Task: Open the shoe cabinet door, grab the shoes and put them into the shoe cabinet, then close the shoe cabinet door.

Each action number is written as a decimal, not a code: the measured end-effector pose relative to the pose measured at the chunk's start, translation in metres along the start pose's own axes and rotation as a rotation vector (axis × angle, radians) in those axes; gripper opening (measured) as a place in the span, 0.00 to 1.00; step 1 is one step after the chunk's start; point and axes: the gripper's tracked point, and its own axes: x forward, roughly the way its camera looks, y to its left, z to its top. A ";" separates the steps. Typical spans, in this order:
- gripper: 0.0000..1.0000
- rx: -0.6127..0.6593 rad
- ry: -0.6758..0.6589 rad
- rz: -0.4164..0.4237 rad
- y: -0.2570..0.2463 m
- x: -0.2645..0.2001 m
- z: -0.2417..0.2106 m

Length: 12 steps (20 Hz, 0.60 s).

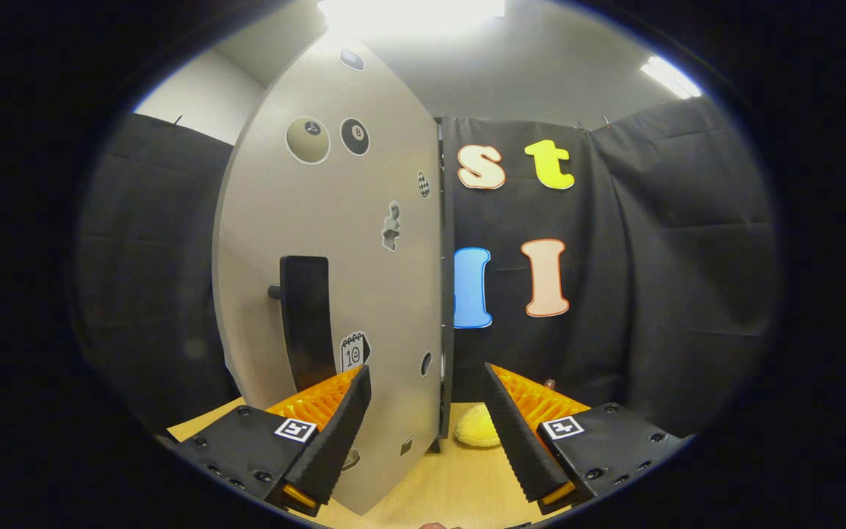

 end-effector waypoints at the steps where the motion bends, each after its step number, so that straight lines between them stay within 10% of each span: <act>1: 0.95 0.002 -0.001 0.011 0.012 0.006 -0.001; 12: 0.96 -0.022 0.002 0.228 0.153 0.061 0.010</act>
